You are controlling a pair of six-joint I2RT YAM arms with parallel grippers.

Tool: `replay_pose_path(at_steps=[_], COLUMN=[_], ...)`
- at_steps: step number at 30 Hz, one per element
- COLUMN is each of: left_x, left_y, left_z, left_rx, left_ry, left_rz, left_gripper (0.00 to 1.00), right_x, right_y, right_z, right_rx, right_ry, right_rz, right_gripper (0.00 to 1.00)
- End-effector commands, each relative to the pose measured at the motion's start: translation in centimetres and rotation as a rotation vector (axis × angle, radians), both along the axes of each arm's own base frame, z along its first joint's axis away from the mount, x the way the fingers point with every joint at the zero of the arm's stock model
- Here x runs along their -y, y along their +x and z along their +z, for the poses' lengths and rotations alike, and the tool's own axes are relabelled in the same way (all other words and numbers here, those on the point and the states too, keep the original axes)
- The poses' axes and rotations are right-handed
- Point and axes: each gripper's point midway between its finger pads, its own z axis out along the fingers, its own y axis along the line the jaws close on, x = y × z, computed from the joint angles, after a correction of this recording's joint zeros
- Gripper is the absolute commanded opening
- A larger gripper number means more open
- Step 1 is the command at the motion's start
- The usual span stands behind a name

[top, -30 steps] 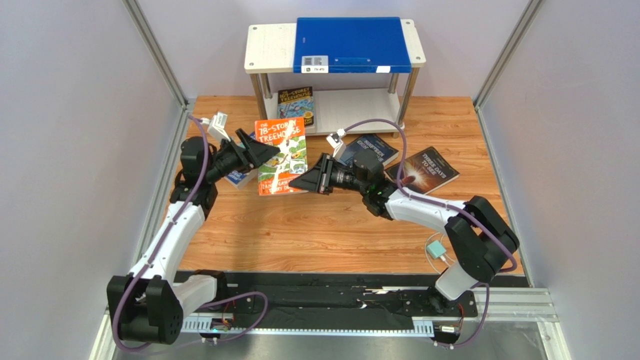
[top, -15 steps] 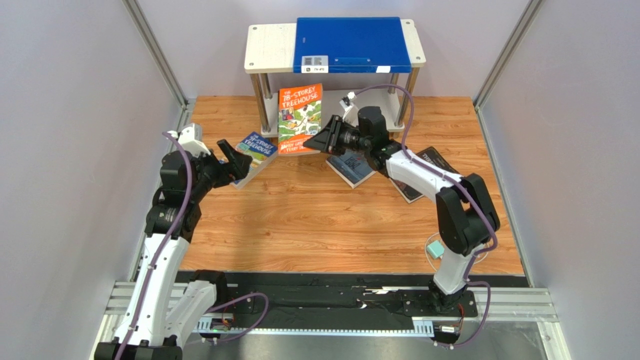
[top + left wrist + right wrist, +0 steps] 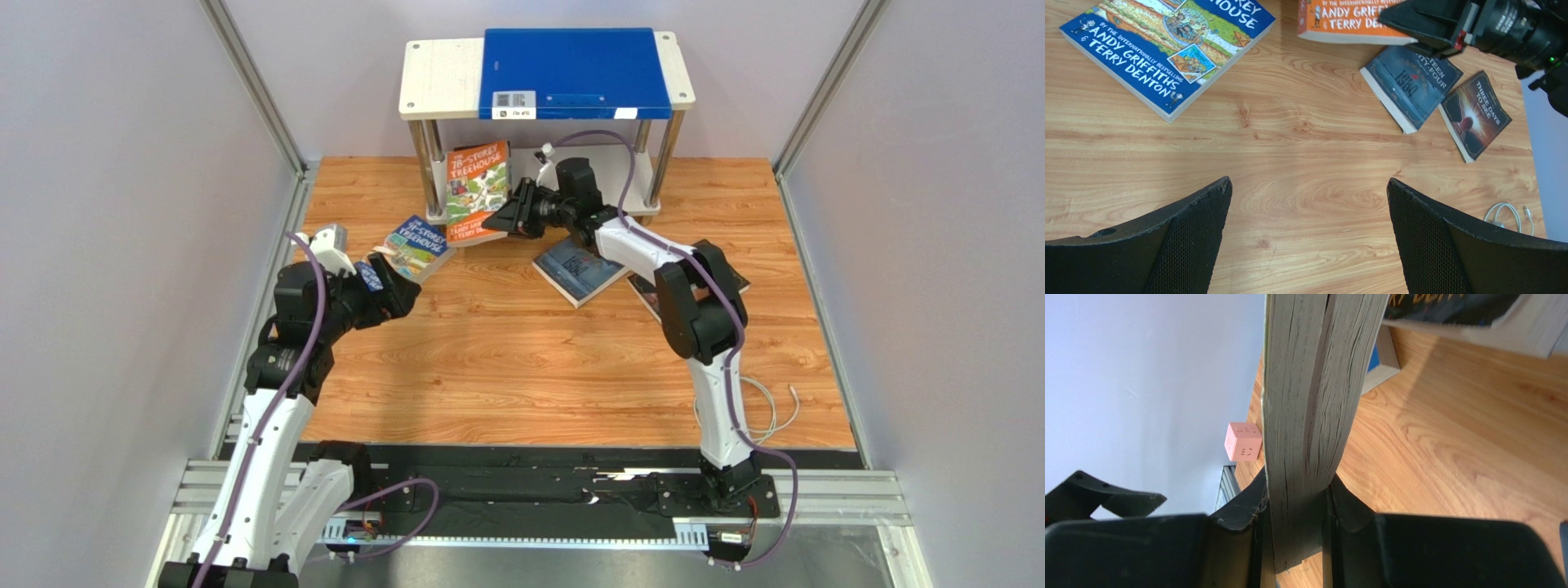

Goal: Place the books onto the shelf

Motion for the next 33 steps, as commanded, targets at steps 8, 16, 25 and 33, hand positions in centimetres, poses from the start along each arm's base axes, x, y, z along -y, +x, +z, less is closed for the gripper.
replay_pose_path(at_steps=[8,16,25,33], left_x=[0.7,1.0,1.3,1.6], left_y=[-0.6,-0.5,-0.4,-0.4], left_z=[0.7,0.3,0.3,0.1], left_rx=[0.031,0.022,0.026,0.026], left_ry=[0.004,-0.006,-0.015,-0.026], left_rz=[-0.054,-0.07,-0.088,-0.102], left_gripper=[1.0,0.99,0.98,0.97], right_x=[-1.5,-0.7,-0.1,0.1], right_y=[6.6,9.2,10.5,11.4], right_z=[5.9,4.3,3.5,2.1], right_rx=[0.164,0.123,0.118,0.084], right_ry=[0.114,0.108,0.092,0.054], right_rz=[0.007,-0.027,-0.068,-0.088], right_gripper=[0.02,0.1,0.18,0.51])
